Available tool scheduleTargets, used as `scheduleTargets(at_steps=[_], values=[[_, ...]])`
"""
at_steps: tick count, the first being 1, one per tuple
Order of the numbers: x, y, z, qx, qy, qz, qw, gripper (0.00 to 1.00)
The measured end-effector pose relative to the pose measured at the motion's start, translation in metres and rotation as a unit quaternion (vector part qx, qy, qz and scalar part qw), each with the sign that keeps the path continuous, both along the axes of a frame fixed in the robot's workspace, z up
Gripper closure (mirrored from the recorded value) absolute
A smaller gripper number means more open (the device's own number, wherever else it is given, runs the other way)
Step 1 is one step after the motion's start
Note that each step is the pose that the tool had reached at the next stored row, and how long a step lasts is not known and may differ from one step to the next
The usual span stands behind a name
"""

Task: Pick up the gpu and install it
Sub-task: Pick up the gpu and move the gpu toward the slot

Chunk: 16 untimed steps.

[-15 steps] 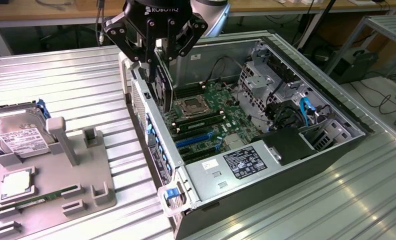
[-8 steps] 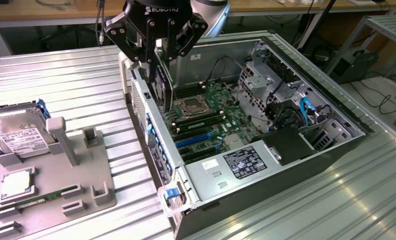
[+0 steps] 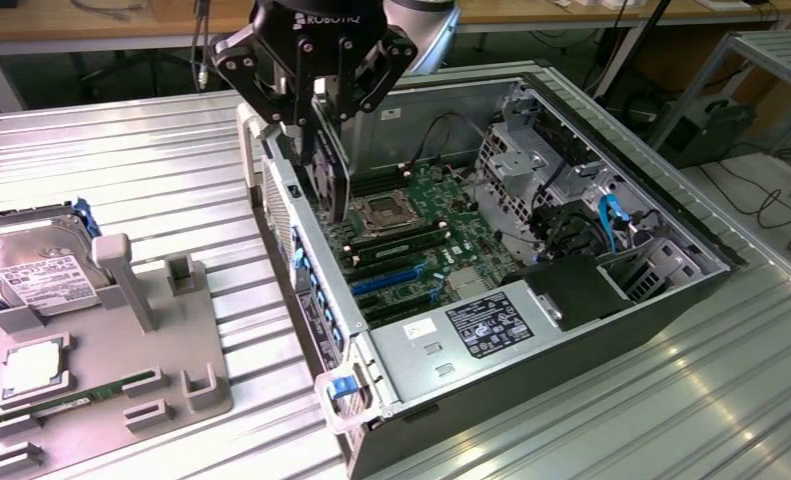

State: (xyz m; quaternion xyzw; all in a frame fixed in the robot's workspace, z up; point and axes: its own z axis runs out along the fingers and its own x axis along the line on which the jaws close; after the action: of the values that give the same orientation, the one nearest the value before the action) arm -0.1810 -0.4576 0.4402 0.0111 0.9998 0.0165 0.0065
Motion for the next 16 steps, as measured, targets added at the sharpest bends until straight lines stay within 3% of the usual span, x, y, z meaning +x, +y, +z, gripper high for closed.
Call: scheduleTargets(at_steps=[16], values=[[0.0085, 0.0, 0.0, 0.0, 0.0, 0.002, 1.0, 0.73]])
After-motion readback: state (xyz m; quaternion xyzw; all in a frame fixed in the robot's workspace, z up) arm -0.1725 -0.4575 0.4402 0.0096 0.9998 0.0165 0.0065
